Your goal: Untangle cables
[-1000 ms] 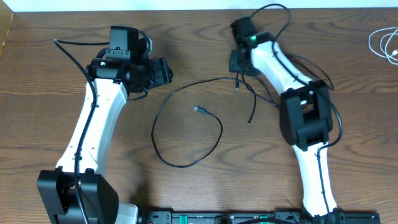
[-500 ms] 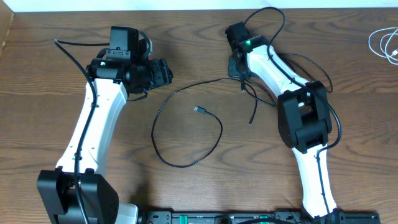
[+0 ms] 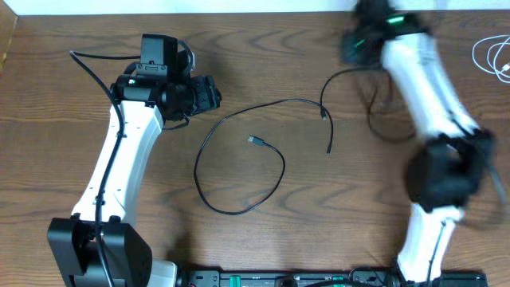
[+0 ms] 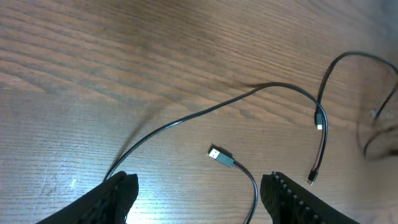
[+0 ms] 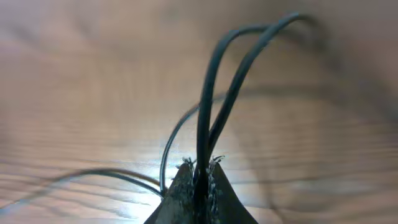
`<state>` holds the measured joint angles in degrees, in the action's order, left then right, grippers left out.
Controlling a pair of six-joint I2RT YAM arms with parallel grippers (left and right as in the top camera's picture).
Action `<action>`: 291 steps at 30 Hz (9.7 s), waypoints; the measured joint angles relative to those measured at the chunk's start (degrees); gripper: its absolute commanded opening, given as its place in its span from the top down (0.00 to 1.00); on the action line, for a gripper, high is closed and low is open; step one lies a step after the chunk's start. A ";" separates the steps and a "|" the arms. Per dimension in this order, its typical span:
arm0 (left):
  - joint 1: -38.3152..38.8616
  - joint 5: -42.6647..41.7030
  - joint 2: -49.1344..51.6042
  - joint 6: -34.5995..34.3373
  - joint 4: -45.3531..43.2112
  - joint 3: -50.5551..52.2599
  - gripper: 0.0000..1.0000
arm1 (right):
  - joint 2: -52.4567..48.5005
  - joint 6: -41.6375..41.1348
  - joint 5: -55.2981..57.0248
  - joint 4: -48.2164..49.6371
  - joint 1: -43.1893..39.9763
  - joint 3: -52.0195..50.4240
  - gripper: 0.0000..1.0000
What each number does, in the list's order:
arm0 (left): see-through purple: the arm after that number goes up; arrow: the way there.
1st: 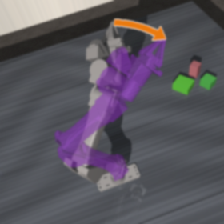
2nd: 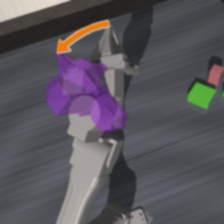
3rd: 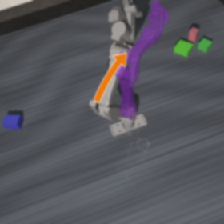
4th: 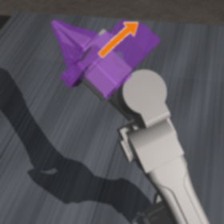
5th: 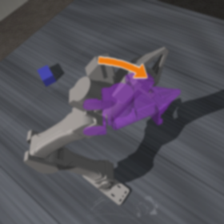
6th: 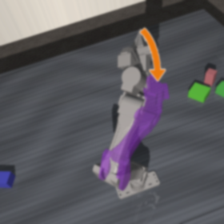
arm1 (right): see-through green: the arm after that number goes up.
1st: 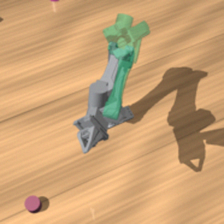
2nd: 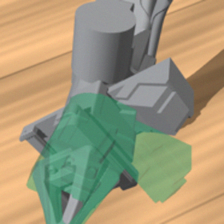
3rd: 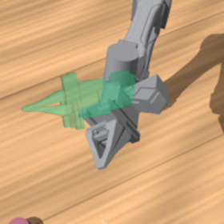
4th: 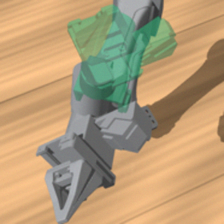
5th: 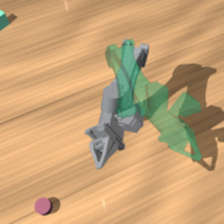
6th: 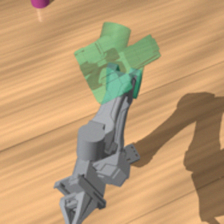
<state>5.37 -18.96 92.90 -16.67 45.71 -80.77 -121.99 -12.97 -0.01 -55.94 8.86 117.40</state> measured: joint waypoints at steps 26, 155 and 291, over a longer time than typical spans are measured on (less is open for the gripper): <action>0.04 0.02 0.00 0.00 -0.04 0.00 0.31 | 18.36 -9.22 12.41 -9.31 -49.99 2.78 0.99; -8.92 2.58 0.07 -0.02 -0.39 0.00 0.32 | 9.60 16.57 -18.36 7.43 8.22 -16.96 0.02; -11.74 2.75 0.07 0.02 4.87 0.00 0.32 | -0.39 -11.63 3.26 21.27 5.18 -32.46 0.99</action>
<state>-6.37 -16.21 92.97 -16.64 50.59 -80.77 -122.39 -24.60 3.25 -34.68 14.04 84.95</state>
